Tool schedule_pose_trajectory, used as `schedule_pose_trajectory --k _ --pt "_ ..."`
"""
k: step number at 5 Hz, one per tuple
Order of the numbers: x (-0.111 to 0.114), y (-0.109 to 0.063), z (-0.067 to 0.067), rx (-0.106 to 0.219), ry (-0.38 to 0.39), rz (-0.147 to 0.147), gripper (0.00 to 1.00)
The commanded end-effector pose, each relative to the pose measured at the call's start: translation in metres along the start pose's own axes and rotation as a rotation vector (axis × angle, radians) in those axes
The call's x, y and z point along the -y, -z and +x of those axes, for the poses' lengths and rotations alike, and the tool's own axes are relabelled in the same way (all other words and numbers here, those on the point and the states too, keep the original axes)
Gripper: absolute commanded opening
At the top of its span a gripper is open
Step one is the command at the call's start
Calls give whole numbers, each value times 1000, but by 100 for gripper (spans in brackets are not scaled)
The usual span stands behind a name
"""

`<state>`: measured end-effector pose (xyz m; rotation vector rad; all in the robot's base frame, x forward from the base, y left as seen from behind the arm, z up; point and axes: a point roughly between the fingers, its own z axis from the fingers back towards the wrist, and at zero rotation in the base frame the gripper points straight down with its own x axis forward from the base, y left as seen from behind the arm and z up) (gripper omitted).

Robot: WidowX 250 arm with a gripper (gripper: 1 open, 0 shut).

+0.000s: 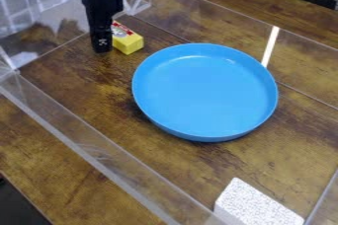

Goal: Put the yellow block in the blue tray

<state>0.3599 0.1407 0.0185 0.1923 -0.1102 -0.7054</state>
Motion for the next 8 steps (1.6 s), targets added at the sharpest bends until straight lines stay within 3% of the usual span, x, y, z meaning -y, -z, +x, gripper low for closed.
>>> schedule_pose_trajectory --k 1,8 --pt "24 26 11 -23 75 -91 100" --pt "9 31 40 27 148 -113 100"
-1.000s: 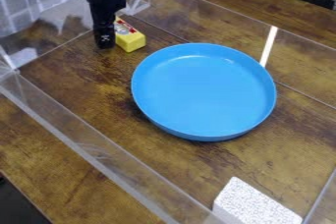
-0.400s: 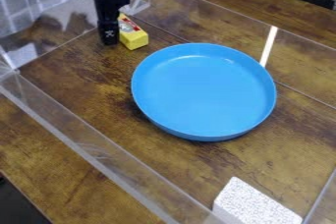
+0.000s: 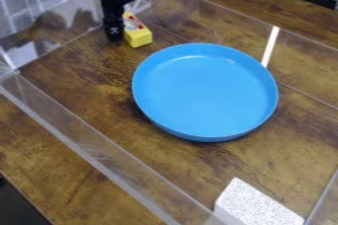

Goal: Put the yellow block in the blue tray

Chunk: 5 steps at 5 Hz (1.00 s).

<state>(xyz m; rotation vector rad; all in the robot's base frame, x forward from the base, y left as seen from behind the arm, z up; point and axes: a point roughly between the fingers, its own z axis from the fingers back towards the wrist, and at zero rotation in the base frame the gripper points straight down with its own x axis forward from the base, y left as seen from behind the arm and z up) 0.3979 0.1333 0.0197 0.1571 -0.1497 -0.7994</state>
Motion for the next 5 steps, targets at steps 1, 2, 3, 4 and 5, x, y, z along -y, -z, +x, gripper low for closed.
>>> schedule_pose_trajectory --k 1,2,3,4,5 --pt "24 29 11 -22 72 -96 100" --pt "22 30 14 -19 86 -99 100" --pt "19 31 18 -15 103 -101 100" --pt "13 34 24 1 127 -94 100" --pt "6 37 29 15 152 -89 100"
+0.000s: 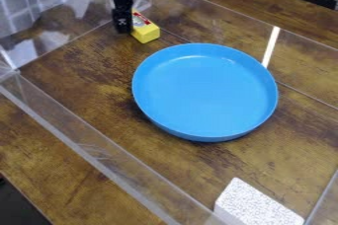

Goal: Put the yellow block in the blue tray

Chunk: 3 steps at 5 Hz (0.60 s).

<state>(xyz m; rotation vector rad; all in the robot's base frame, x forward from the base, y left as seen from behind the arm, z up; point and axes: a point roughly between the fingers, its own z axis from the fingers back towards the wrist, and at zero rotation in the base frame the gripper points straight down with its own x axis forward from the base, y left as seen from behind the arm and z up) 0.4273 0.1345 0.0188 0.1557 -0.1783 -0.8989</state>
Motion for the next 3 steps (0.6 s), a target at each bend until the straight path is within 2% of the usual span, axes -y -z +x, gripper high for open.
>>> schedule_pose_trajectory --k 1,3 --pt "19 33 16 -1 75 -94 100" --pt "13 34 16 24 117 -92 100"
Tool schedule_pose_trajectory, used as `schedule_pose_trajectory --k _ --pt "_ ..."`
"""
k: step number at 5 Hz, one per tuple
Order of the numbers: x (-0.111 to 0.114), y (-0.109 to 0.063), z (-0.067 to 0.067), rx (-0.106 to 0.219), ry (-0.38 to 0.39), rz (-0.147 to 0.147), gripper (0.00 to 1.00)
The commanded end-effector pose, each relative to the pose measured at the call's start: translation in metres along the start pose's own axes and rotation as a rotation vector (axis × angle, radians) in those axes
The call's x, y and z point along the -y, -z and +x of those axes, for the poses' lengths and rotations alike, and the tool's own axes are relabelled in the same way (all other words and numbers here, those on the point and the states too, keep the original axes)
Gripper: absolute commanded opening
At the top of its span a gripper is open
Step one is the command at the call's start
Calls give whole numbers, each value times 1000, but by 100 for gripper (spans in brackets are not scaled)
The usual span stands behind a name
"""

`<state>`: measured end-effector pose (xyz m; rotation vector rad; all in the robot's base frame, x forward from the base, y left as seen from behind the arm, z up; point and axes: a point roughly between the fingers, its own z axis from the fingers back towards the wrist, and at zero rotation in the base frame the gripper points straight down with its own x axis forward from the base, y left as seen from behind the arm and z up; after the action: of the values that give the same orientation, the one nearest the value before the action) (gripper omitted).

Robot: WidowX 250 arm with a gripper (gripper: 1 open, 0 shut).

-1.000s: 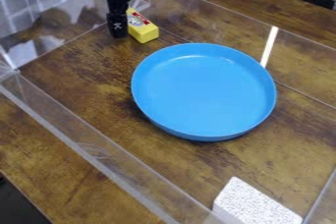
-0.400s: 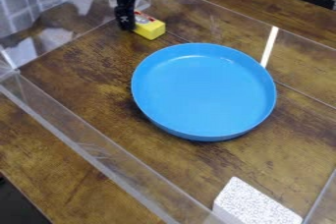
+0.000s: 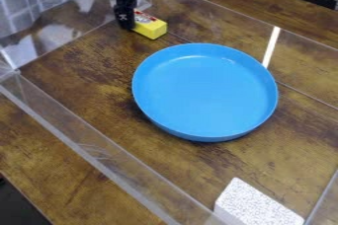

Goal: Put the yellow block in the blue tray

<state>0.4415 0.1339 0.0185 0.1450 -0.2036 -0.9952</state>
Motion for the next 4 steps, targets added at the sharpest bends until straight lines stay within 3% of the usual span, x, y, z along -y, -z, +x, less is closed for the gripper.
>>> schedule_pose_trajectory --k 1,4 --pt "21 31 6 4 43 -90 100" --pt "21 28 -6 36 114 -86 100"
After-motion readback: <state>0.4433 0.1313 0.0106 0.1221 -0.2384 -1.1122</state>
